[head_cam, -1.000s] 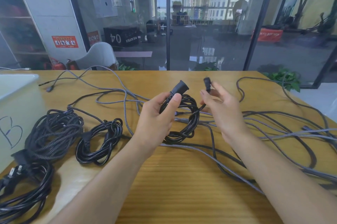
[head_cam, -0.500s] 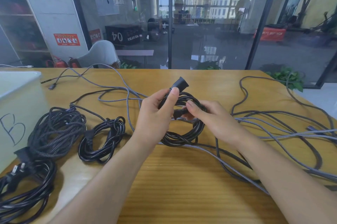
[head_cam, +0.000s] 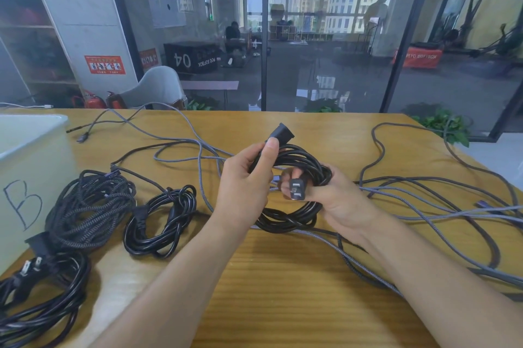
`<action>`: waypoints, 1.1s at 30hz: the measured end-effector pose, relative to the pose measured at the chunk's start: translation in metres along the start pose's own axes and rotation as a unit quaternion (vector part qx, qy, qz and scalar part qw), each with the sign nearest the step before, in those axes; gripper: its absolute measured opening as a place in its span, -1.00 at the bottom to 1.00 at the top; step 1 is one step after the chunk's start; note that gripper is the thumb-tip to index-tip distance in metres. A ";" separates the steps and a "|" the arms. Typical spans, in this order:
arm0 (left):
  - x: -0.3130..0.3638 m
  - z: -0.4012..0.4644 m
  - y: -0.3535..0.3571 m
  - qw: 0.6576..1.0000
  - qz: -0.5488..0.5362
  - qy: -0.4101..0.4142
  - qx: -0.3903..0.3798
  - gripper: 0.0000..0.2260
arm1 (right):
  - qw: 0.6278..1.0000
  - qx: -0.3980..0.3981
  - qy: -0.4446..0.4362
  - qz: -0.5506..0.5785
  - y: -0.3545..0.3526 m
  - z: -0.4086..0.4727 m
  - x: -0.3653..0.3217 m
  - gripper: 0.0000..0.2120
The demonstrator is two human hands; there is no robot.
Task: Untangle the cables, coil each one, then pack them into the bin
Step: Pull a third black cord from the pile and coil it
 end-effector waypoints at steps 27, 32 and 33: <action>-0.017 -0.002 0.014 0.997 -0.010 -0.038 -0.062 -0.59 | 0.961 0.263 -0.004 -0.087 -0.022 -0.012 -0.012 -0.57; -0.019 0.005 0.003 0.998 0.011 -0.031 -0.057 -0.75 | 0.961 0.247 -0.039 -0.122 -0.024 -0.020 -0.023 -0.61; -0.020 0.006 0.001 0.998 0.006 -0.029 -0.055 -0.75 | 0.961 0.244 -0.049 -0.119 -0.023 -0.021 -0.026 -0.63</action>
Point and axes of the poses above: each hand's wrist, its own z-axis towards the middle knuckle, its own y-axis out of the palm, x = y × z, the point moved 7 cm from there along z, towards the middle knuckle, and after that the axes turned 13 degrees about -x, right-handed, at the moved point
